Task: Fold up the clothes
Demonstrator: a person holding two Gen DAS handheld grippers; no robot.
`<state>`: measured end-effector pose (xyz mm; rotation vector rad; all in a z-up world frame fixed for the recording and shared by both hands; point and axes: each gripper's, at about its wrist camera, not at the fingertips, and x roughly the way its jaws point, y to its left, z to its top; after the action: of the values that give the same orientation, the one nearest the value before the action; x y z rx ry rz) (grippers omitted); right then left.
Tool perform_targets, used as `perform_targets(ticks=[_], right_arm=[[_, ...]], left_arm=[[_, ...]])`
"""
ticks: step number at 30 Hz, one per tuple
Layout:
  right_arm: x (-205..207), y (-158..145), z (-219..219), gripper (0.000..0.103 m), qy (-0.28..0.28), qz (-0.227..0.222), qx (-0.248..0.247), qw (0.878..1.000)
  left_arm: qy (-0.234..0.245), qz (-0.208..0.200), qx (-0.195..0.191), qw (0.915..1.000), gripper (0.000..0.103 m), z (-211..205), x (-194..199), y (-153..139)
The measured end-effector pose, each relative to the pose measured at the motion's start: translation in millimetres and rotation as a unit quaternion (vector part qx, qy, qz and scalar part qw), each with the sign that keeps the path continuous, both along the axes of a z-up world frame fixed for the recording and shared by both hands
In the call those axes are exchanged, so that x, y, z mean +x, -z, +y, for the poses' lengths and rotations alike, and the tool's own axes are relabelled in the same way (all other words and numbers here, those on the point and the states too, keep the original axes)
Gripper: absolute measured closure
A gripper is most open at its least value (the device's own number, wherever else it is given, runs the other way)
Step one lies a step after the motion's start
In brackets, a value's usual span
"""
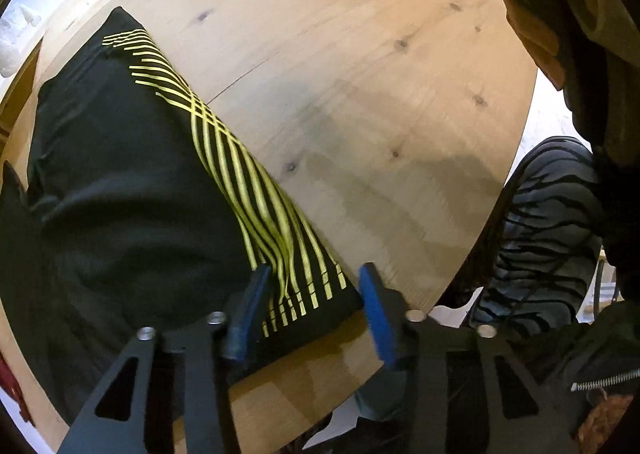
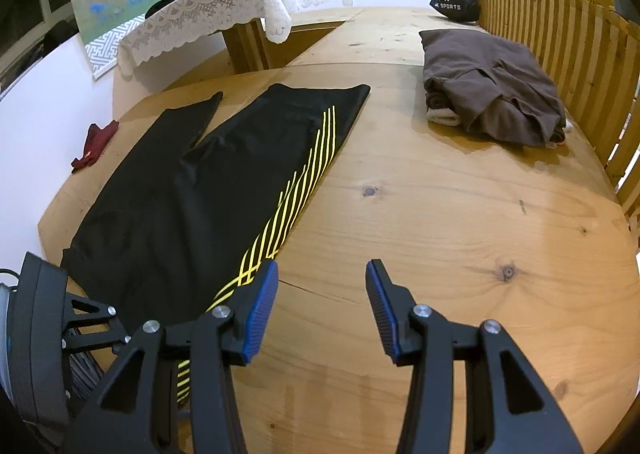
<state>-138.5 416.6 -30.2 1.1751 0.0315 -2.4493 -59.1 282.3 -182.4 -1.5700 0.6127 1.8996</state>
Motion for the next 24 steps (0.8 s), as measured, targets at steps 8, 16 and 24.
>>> perform_targets(ticks=[8,16,24], right_arm=[[-18.1,-4.1,8.7,0.058,0.007,-0.019,-0.026,0.999],[-124.2,-19.1,1.3,0.055,0.036,-0.05,-0.024,0.998],[-266.1,21.6,-38.0,0.051,0.081,-0.092,0.018,0.992]], left_arm=[[-0.017,-0.028,0.072,0.9969,0.092,-28.4,-15.5,-6.7],[-0.041,-0.015,0.173,0.984,0.096,-55.4,-15.5,-17.8],[-0.032,0.038,0.178,0.9828,0.096,-74.2,-13.5,-37.4]])
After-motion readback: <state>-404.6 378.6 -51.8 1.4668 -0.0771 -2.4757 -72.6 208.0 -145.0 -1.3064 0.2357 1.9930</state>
